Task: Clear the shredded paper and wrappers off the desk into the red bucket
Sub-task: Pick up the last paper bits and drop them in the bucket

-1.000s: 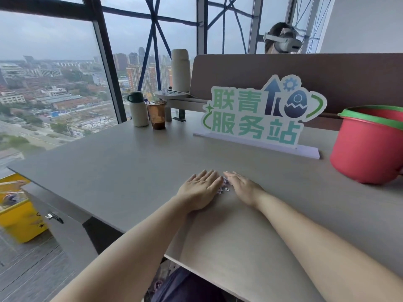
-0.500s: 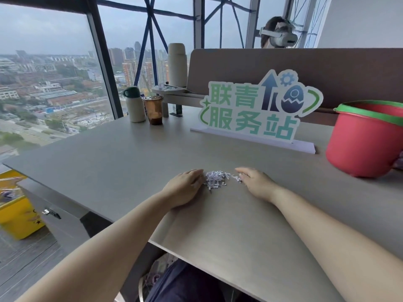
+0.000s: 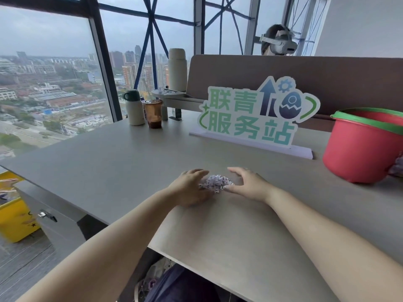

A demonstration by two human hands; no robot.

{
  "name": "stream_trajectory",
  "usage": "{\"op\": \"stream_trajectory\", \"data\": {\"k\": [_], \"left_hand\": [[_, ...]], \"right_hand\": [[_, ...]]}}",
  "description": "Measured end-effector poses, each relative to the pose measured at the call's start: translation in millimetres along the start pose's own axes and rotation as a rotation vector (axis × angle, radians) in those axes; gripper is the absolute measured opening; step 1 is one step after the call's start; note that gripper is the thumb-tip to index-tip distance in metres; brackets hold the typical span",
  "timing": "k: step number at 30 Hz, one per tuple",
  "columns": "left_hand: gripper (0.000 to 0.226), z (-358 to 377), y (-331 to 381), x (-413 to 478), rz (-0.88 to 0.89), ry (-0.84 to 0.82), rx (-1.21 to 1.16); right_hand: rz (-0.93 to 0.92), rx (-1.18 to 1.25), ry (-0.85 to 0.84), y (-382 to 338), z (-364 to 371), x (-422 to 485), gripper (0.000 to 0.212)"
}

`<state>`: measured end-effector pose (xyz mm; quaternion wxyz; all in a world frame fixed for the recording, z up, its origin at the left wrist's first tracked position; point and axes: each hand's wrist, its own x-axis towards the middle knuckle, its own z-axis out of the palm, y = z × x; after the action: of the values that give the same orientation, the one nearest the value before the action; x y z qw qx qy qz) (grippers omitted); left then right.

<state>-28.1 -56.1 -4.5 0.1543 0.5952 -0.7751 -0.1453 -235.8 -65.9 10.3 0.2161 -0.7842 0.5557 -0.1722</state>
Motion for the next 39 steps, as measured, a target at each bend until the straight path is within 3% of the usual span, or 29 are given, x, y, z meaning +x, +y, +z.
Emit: {"op": "stream_trajectory", "data": {"k": [4, 15, 21, 39], "left_hand": [[0.071, -2, -7, 2, 0.005, 0.041, -0.011], [0.036, -8, 9, 25, 0.097, -0.001, -0.055], [0.022, -6, 9, 30, 0.113, 0.029, -0.076], [0.014, -15, 28, 29, 0.155, 0.114, -0.111]], "right_hand": [[0.013, -0.124, -0.067, 5, 2, 9, 0.076], [-0.063, -0.081, -0.08, -8, 8, 31, 0.038], [-0.086, -0.066, 0.013, -9, 9, 32, 0.025], [-0.014, 0.07, 0.12, -13, -4, 18, 0.009]]}}
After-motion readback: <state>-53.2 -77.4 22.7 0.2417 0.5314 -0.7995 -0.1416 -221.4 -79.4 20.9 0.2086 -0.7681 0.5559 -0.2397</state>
